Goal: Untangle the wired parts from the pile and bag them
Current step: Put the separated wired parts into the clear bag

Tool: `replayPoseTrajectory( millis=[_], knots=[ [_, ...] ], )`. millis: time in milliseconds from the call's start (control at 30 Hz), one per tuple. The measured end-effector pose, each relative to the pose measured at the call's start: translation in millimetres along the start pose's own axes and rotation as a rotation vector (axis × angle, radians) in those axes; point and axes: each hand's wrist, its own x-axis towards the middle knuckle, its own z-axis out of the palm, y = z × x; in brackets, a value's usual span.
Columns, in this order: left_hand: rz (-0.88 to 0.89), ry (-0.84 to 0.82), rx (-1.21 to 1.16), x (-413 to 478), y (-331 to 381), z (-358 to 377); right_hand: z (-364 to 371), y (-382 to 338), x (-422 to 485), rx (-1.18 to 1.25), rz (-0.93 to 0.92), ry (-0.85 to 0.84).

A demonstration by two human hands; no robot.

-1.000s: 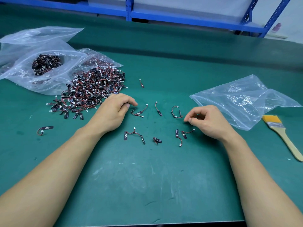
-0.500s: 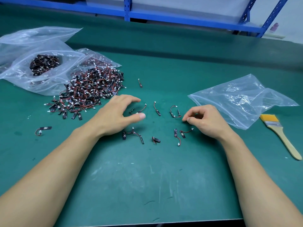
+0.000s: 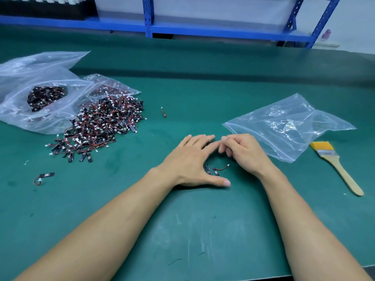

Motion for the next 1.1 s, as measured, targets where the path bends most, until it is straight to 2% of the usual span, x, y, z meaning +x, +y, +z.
replayPoseTrajectory(
  millis=[167, 300, 433, 533, 600, 700, 767, 1000, 1100],
  knots=[
    [0.023, 0.180, -0.040, 2.5, -14.7, -5.4, 2.7, 0.3, -0.8, -0.074, -0.054, 0.066],
    [0.012, 0.222, -0.096, -5.0, -30.3, -11.9, 5.9, -7.7, -7.8, -0.240, -0.211, 0.111],
    [-0.010, 0.250, -0.143, -15.3, -40.1, -17.8, -2.6, -19.4, -13.0, -0.478, -0.345, 0.392],
    [-0.080, 0.183, -0.060, -19.5, -39.5, -22.1, -19.2, -19.5, -12.9, -0.576, -0.302, 0.589],
    [-0.120, 0.148, -0.014, -17.8, -29.1, -17.2, -27.2, -13.2, -9.5, -0.642, -0.172, 0.558],
    [-0.166, 0.156, 0.055, -10.1, -5.5, -1.7, -31.0, -6.4, -6.3, -0.810, 0.093, 0.420],
    [-0.204, 0.168, 0.100, -4.0, 3.5, 4.9, -30.6, -2.5, -5.1, -0.840, 0.174, 0.394],
    [-0.163, 0.221, 0.027, -2.3, -4.2, -1.6, -27.1, 6.9, 2.5, -0.714, 0.194, 0.421],
    [-0.135, 0.221, 0.048, -2.5, -11.4, -10.1, -18.6, 1.9, 3.6, -0.637, 0.099, 0.430]
  ],
)
